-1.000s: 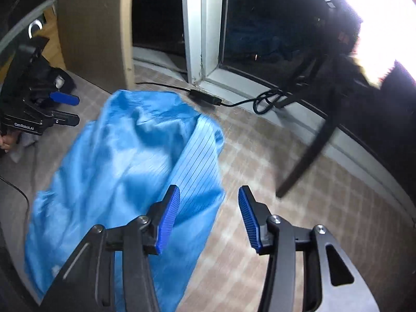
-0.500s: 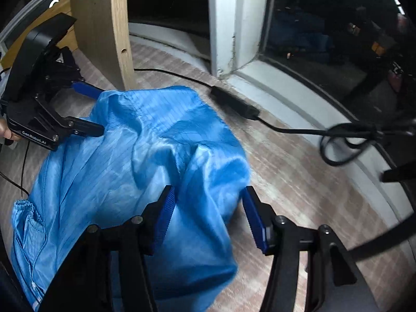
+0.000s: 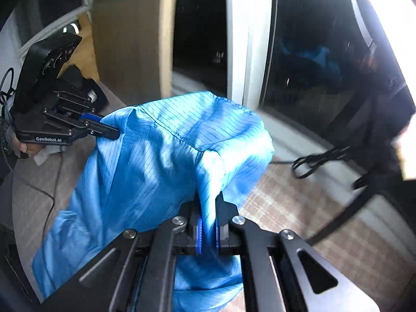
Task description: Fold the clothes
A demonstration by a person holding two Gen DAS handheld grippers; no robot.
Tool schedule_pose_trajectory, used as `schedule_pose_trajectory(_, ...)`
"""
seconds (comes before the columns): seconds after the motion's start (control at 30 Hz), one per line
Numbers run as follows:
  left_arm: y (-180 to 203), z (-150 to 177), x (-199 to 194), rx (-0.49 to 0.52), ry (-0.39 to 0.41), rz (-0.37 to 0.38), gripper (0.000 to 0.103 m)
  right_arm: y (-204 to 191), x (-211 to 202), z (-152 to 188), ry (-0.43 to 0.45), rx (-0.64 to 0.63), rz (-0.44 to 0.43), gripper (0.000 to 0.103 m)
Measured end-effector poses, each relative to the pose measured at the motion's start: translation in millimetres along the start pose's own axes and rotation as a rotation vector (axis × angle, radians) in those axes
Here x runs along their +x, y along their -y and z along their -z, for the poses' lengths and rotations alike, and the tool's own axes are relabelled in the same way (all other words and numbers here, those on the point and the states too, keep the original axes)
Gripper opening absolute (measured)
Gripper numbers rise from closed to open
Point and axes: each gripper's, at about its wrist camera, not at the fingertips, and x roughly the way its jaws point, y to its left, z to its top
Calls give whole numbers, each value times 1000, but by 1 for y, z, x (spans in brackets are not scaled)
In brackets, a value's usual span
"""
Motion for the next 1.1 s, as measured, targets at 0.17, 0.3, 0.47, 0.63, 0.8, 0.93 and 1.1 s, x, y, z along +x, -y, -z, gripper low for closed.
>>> schedule_pose_trajectory(0.17,43,26,-67,40,80,8,4,-37,-75,10,85,-37,44,6)
schedule_pose_trajectory(0.3,78,67,-106,60,116,26,4,-73,-122,37,135,-74,92,6)
schedule_pose_trajectory(0.47,115,119,-124,78,103,51,4,-111,-165,88,192,-81,102,6)
schedule_pose_trajectory(0.63,158,173,-119,66,33,114,4,-148,-196,157,218,-54,105,6)
schedule_pose_trajectory(0.8,197,225,-105,37,-65,211,4,-166,-195,232,162,55,64,5)
schedule_pose_trajectory(0.93,220,266,-69,26,-189,237,4,-175,-172,282,65,122,27,3)
schedule_pose_trajectory(1.1,219,278,-68,-10,-209,197,7,-178,-151,302,-70,100,42,5)
